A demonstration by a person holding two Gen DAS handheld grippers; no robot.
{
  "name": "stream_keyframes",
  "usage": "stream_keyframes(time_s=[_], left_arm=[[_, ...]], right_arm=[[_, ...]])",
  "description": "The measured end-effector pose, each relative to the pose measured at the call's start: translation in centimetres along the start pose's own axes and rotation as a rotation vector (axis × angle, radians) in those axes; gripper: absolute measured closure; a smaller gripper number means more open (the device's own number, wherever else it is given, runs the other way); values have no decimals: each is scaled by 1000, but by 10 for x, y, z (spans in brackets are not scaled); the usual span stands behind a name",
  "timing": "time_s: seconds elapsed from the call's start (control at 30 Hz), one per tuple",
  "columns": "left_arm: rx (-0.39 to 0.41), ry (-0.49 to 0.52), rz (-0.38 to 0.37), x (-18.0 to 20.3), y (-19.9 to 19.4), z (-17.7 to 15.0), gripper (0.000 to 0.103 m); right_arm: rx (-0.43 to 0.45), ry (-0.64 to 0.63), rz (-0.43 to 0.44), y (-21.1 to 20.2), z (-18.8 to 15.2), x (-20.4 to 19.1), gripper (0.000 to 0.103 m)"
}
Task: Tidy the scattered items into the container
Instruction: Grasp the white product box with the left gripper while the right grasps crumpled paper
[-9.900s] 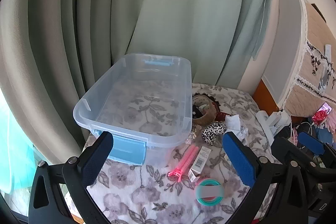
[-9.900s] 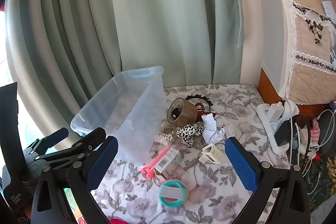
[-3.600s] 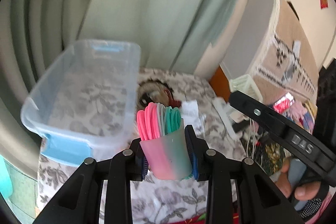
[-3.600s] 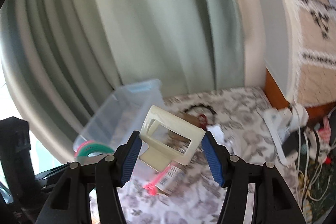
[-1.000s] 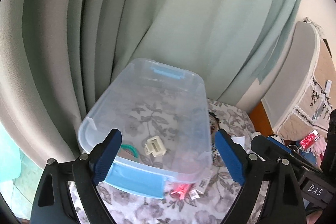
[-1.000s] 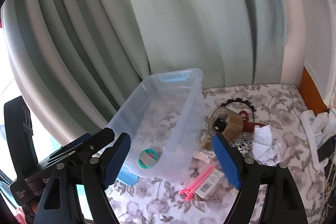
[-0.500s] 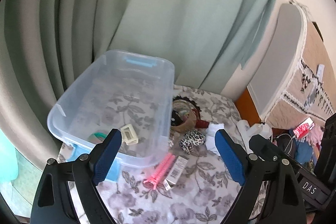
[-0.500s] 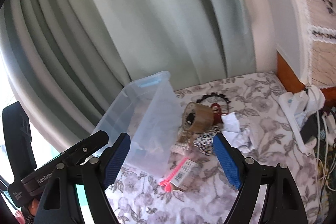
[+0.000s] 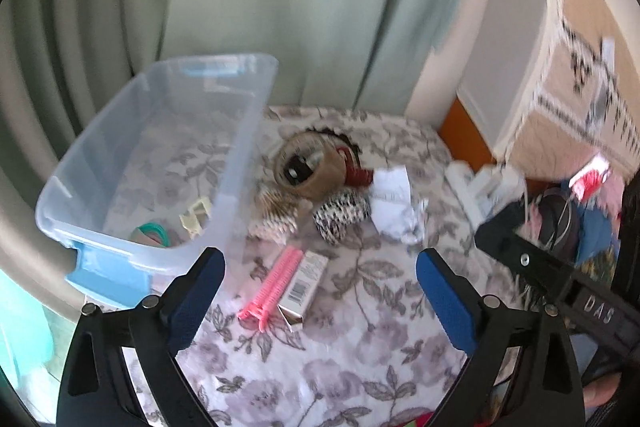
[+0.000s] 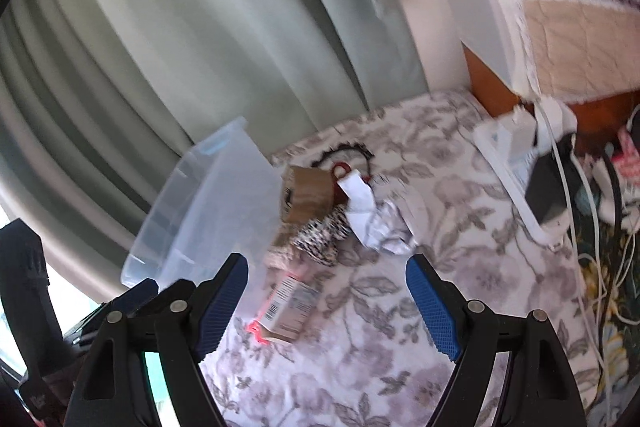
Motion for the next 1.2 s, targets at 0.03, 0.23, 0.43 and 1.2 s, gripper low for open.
stream_keyframes(time_s=[0.03,0.23,0.43,1.2], left_arm=[[-13,24,11,4,5,-4,6],[-127,14,16,9,42,-30,6],[-179,35,46,9,68,-46,9],[-326,73,47,5,128,-66,67]], right_arm=[[-11,9,-3,3,-2,5,19],[-69,44,-22,22,-17,27,19],[-121,81,-32,43,-28,44,19],[-133,62,-75,113,17,71,19]])
Point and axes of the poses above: each gripper's, at about its wrist camera, not at the fingertips, and y roughly the way its jaws point, x to its right, z to its top, the point moved 7 cm from there along y, roughly the way its jaws point, and after that the axes turned 5 degrees about z, right-handed, at the moved point
